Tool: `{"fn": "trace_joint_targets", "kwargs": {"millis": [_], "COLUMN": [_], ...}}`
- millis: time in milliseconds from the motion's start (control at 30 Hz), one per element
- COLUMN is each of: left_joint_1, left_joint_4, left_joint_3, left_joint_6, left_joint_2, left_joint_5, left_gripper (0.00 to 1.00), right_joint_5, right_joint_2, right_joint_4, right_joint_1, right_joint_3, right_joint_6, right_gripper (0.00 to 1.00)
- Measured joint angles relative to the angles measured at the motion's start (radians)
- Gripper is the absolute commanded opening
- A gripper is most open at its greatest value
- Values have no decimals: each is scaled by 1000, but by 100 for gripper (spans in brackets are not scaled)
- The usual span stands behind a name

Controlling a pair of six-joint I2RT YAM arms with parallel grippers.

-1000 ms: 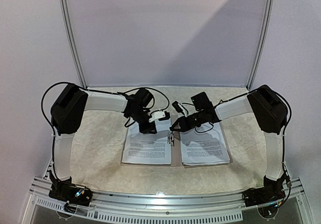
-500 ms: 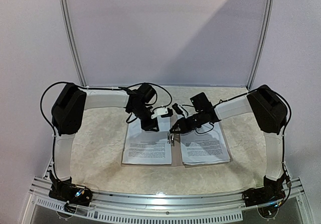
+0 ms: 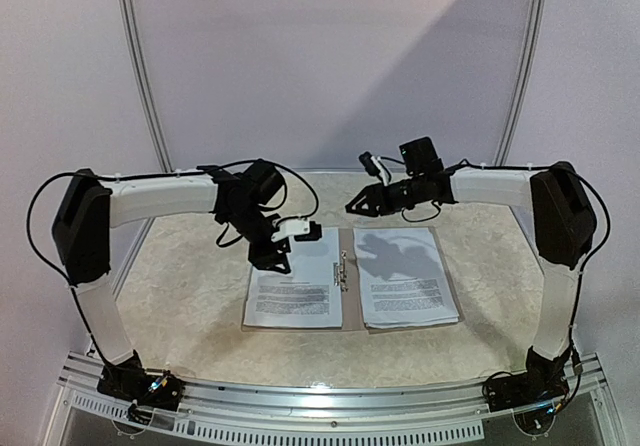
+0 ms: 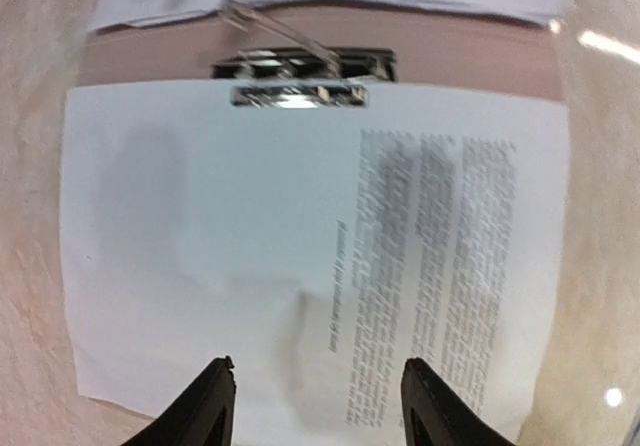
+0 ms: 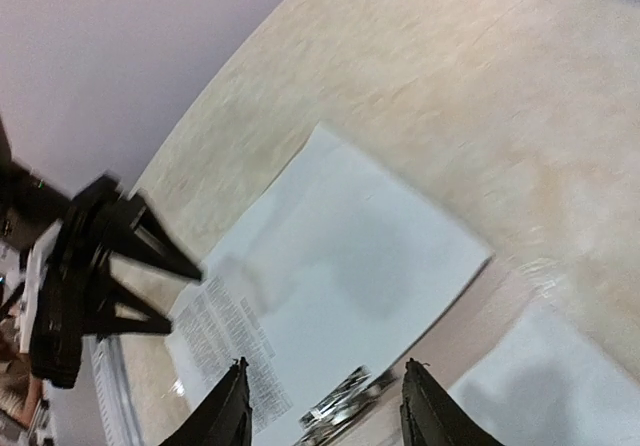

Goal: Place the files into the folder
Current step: Close the file on the spring clip of the folder, then rotate the folder with files at the center of the board.

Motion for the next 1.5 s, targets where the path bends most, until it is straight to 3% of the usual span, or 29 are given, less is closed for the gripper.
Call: {"fn": "trace_joint_targets", "kwargs": {"millis": [100,333,500,600,933,1167,1500], "left_joint_1": [0,0,0,0,0,10,151], "left_joint_4": [-34,-91,-71,-40,132,230,367], "left_joint_3": [-111,-408,-505,-549,-618,-628,-628], "left_joint_6": [26,31,7,-8,-49,-79,-78], "left_joint_2": [-83,-213,-270,-284,-307,-317,-315], "left_joint_5": [10,-19,-47,-51,-82,-182,-369], "left_gripper": [67,72,73,74,78,78,78], "right_joint_5": [97,245,303,297,322,332,302], "right_joint_2": [6,239,431,448,278,159,-26], "right_joint_4": [-16,-110,-217,-248,-370,-439,-504], "right_joint_1": [-68,-201,-221,-222,-213,-212,-183], "right_joint_3": [64,348,455,462,235,73,-188], "right_joint_6": [2,-9,-28,-51,-127,-148,-128], "right_gripper": [36,34,29,26,21,21,20]}}
